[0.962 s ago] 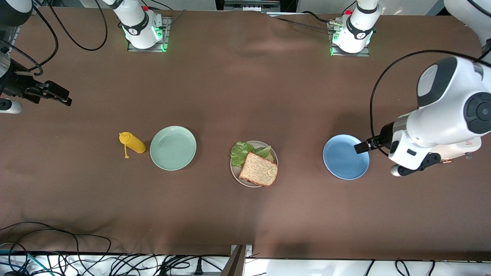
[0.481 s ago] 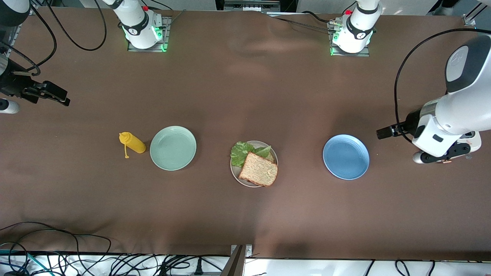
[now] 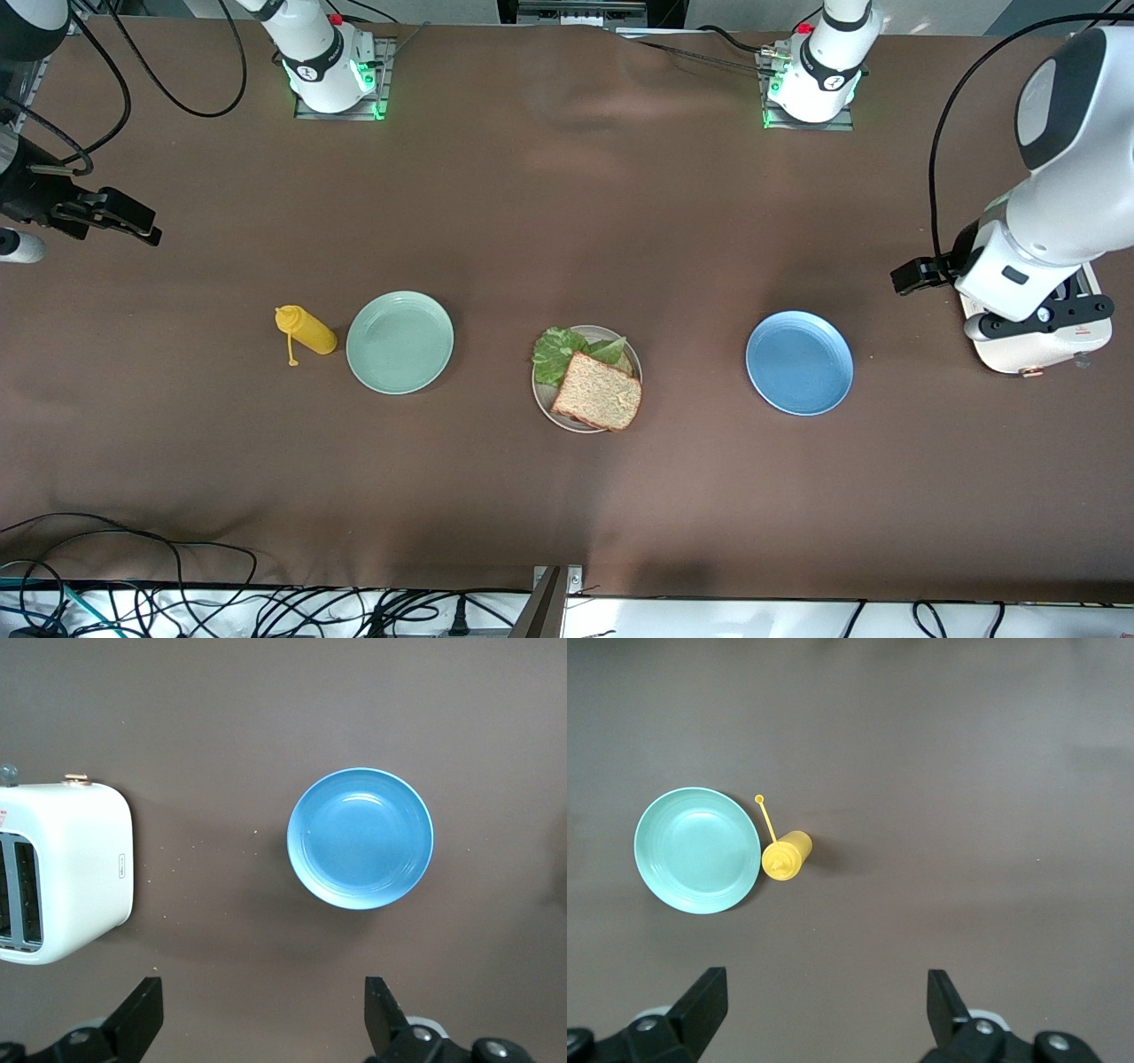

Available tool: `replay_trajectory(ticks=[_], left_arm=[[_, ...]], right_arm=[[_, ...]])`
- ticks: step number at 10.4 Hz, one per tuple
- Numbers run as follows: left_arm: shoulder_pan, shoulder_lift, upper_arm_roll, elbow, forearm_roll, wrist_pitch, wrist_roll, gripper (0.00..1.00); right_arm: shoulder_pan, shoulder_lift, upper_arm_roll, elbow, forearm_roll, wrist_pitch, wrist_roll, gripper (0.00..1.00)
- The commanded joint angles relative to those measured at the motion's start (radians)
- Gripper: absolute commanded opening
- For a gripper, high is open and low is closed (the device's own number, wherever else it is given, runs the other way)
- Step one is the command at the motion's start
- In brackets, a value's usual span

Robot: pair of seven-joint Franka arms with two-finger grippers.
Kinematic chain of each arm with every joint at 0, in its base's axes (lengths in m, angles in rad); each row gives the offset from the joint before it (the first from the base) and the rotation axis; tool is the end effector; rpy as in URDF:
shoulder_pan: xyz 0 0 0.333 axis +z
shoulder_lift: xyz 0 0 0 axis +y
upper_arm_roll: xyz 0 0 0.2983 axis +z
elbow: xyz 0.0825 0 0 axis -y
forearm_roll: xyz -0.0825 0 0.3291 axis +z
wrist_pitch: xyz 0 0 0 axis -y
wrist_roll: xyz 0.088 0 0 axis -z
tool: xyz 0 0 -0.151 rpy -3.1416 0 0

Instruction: Make sandwich on beige plate with both arms

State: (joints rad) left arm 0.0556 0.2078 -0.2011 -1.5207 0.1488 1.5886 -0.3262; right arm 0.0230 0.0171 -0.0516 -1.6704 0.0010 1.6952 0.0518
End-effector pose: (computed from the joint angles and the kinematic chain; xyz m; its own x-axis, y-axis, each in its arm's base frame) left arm 0.5445 -0.0490 0.4787 0.9801 0.1745 -0.0944 0.1601 -0.9766 -0.1434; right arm 0.5130 -0.0144 0.5232 0.9967 -0.0804 0.0077 -0.0804 -0.9968 -0.0005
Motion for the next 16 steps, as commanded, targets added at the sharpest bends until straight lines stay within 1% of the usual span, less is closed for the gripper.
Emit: replay_trajectory(ticks=[1,4,6,7,8,9,15,16], left_arm=[[-0.013,-0.096,0.023,-0.119,0.014,0.067,0.038,1.0],[-0.029,-0.096,0.037,-0.059,0.005,0.057,0.036,1.0],[-0.042,-0.102,0.045,-0.027,0.006,-0.004,0.036,1.0],[-0.045,-0.107,0.063,-0.026,0.003,-0.021,0.036,1.0],[-0.074,-0.12,0.099,-0.026,-0.02,-0.027,0.036,1.0],[-0.091,-0.12,0.13,-0.022,-0.028,-0.062,0.035,1.0],[-0.092,-0.105,0.131,-0.021,-0.031,-0.067,0.024,1.0],[-0.092,-0.105,0.131,-0.025,-0.052,-0.07,0.024,1.0]], right_arm=[[0.0,0.01,0.001,0.024,0.007,0.014,0.011,1.0],[0.0,0.01,-0.001,0.024,0.005,0.012,0.003,1.0],[0.0,0.01,-0.001,0.024,0.005,0.012,0.002,1.0],[0.0,0.01,-0.001,0.024,0.005,0.012,0.0,1.0],[0.0,0.01,-0.001,0.024,0.005,0.012,0.0,1.0],[0.0,0.01,-0.001,0.024,0.005,0.014,0.0,1.0],[0.0,0.01,0.001,0.024,0.005,0.014,0.002,1.0],[0.0,0.01,0.001,0.024,0.005,0.014,0.0,1.0]])
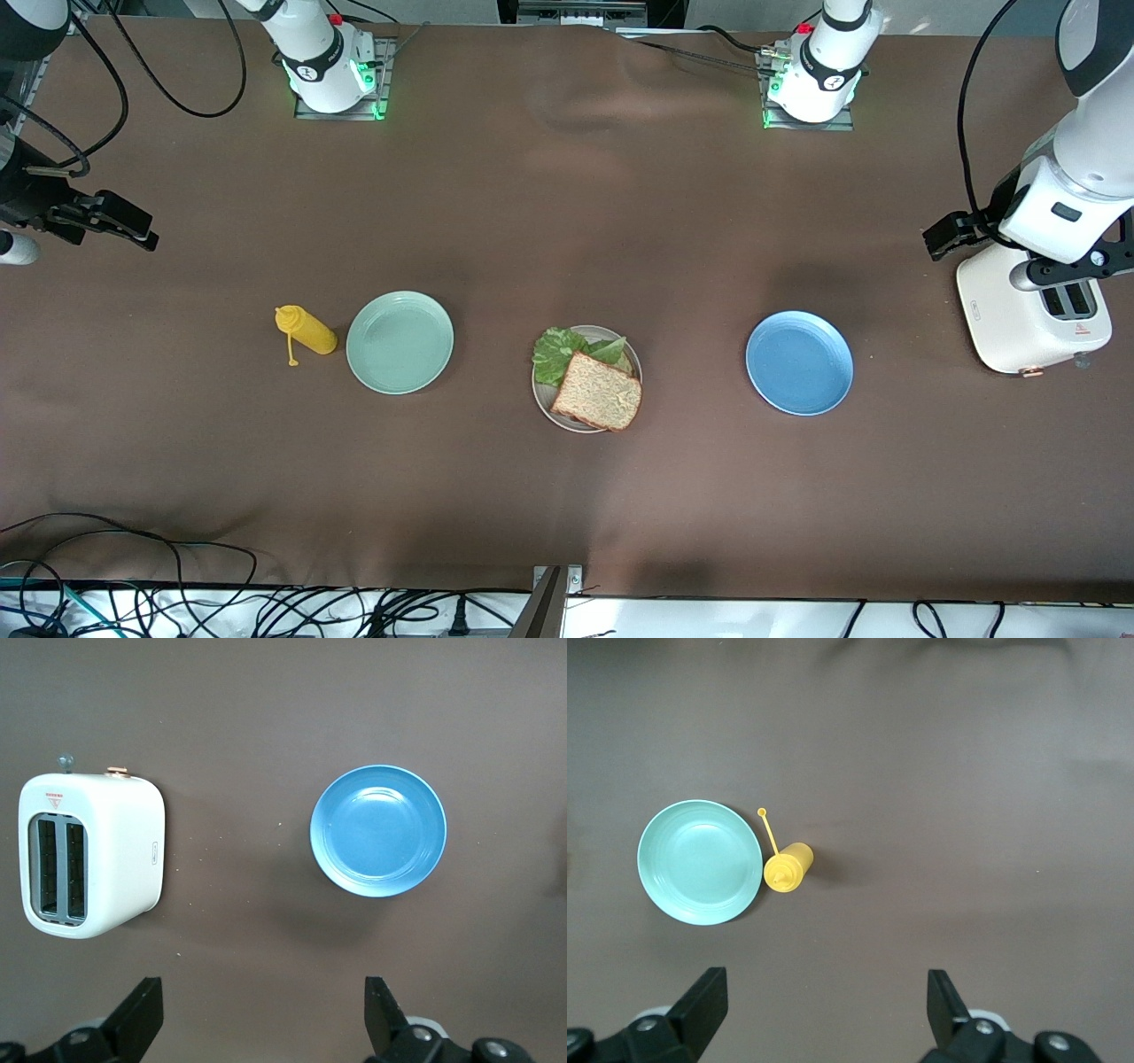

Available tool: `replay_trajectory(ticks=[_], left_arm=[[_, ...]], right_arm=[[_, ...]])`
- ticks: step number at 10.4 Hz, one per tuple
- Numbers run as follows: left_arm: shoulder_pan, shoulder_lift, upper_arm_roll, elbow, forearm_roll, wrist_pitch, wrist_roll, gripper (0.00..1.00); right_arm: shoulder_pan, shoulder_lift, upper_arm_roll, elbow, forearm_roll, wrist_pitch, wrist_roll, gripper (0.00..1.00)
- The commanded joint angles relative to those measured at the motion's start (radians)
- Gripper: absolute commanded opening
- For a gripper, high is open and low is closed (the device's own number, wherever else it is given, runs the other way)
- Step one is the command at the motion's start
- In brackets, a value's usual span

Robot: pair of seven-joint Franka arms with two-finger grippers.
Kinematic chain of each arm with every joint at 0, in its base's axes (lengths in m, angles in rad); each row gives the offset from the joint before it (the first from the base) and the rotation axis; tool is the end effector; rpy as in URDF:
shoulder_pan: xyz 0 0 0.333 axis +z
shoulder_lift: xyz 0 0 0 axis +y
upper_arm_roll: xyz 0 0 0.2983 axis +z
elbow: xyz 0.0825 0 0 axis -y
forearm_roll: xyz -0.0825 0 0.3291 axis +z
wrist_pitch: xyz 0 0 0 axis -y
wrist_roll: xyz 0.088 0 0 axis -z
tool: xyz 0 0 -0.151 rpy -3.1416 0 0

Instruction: Make sandwich on beige plate with both arms

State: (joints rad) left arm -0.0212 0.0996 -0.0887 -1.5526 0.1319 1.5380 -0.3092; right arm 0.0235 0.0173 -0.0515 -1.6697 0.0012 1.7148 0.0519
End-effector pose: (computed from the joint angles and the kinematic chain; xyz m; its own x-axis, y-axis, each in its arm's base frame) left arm 0.5160 -0.0347 0.5184 0.9773 0.1996 -0.0707 0.1873 -0.9706 -0.1510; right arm 0.5161 -0.0141 0.5251 0.9964 -0.0799 0.0278 -0.0799 -0.9968 -0.0017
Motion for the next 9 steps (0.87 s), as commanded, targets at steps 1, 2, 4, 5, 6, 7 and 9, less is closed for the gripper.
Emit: replay_trajectory(ticks=[1,2,4,5,6,7,9], left_arm=[[-0.016,0.002,0.018,0.008,-0.044,-0.025,0.007,1.0],[-0.014,-0.001,0.018,0.015,-0.044,-0.027,0.007,1.0],[-0.014,-0.009,0.014,0.02,-0.073,-0.027,0.002,1.0],[-0.014,-0.009,0.011,0.022,-0.13,-0.027,0.002,1.0],[-0.016,-0.011,0.009,0.02,-0.152,-0.027,0.01,1.0],[-0.017,-0.009,-0.02,0.022,-0.152,-0.024,0.005,1.0],[-0.017,-0.001,-0.051,0.022,-0.156,-0.009,-0.001,1.0]], right_arm=[[-0.001,0.01,0.001,0.024,0.005,-0.006,0.0,1.0],[-0.001,0.01,0.001,0.024,0.005,-0.007,0.0,1.0],[-0.001,0.01,0.001,0.024,0.005,-0.007,-0.001,1.0],[-0.001,0.01,0.001,0.025,0.003,-0.007,-0.001,1.0],[-0.001,0.01,-0.001,0.025,0.005,-0.007,-0.003,1.0],[-0.001,0.009,0.001,0.025,0.002,-0.007,-0.003,1.0],[-0.001,0.01,-0.001,0.025,0.002,-0.007,-0.004,1.0]])
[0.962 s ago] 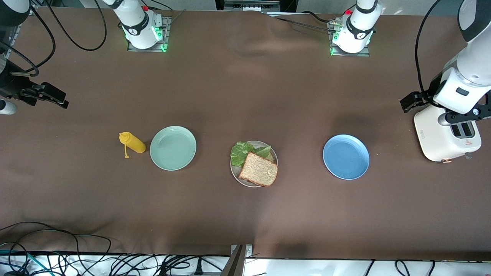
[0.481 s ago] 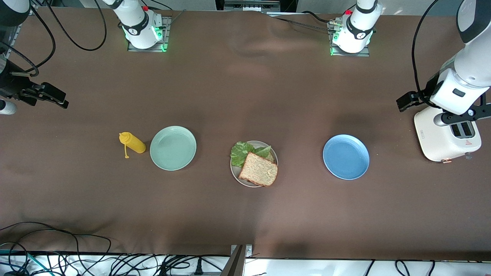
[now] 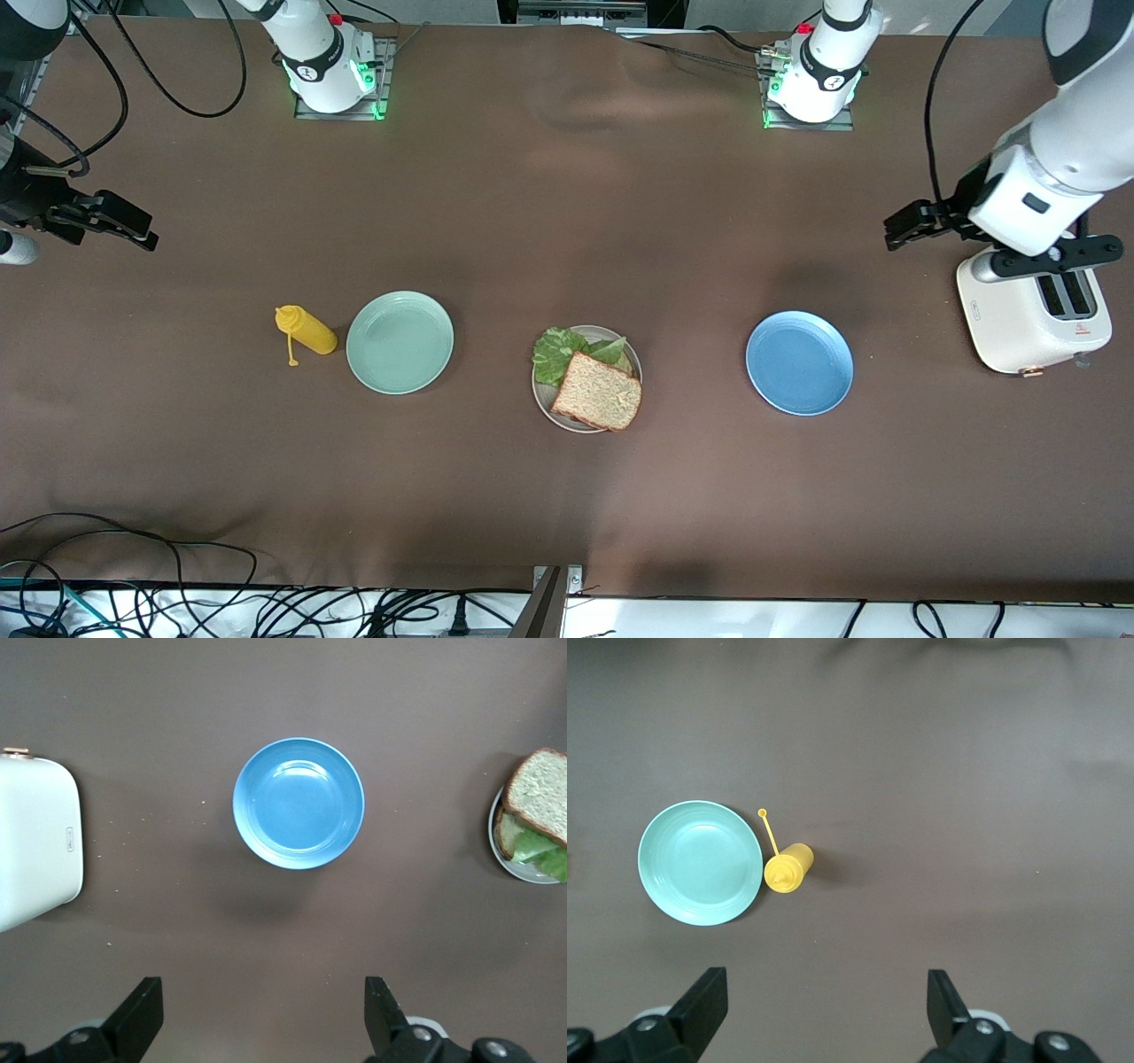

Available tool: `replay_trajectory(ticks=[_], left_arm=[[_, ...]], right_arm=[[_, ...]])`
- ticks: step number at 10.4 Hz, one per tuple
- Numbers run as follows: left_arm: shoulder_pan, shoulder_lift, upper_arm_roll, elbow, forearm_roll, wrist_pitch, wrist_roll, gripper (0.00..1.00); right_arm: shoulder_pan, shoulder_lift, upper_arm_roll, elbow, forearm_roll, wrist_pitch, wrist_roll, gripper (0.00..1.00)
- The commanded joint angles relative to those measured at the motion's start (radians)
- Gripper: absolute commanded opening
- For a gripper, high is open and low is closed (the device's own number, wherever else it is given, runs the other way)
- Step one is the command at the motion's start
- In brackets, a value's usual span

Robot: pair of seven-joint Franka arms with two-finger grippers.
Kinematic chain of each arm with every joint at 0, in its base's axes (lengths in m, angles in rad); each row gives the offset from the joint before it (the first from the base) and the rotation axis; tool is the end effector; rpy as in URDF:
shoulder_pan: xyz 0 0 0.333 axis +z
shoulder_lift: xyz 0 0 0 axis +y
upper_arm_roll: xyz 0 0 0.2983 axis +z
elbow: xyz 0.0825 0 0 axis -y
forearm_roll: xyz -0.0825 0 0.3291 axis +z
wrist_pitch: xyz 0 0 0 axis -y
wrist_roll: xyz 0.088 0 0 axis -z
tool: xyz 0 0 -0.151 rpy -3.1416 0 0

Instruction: Make sandwich on beige plate with both arms

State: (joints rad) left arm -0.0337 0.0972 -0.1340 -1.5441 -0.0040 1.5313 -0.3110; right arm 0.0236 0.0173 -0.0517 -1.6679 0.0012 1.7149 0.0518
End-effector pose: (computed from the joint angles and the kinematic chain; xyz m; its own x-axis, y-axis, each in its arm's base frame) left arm 0.5090 -0.0840 0.5217 0.9837 0.1429 -0.1089 0.1418 -0.9897 -0.0172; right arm 0.5163 -0.0142 0.5259 0.9964 -0.0799 0.0297 -0.0799 -0.9968 -0.0018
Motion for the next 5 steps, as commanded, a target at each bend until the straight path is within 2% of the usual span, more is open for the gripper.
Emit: replay_trajectory(ticks=[1,5], left_arm=[[-0.005,0.003,-0.006,0.01,-0.021,0.003,0.004,1.0],[0.008,0.003,-0.009,0.004,-0.03,0.0,0.01,1.0]], right_arm=[[-0.001,0.01,0.001,0.022,0.0,-0.008,-0.003,1.0],[0.001,0.01,0.001,0.023,0.002,-0.006,-0.001,1.0]])
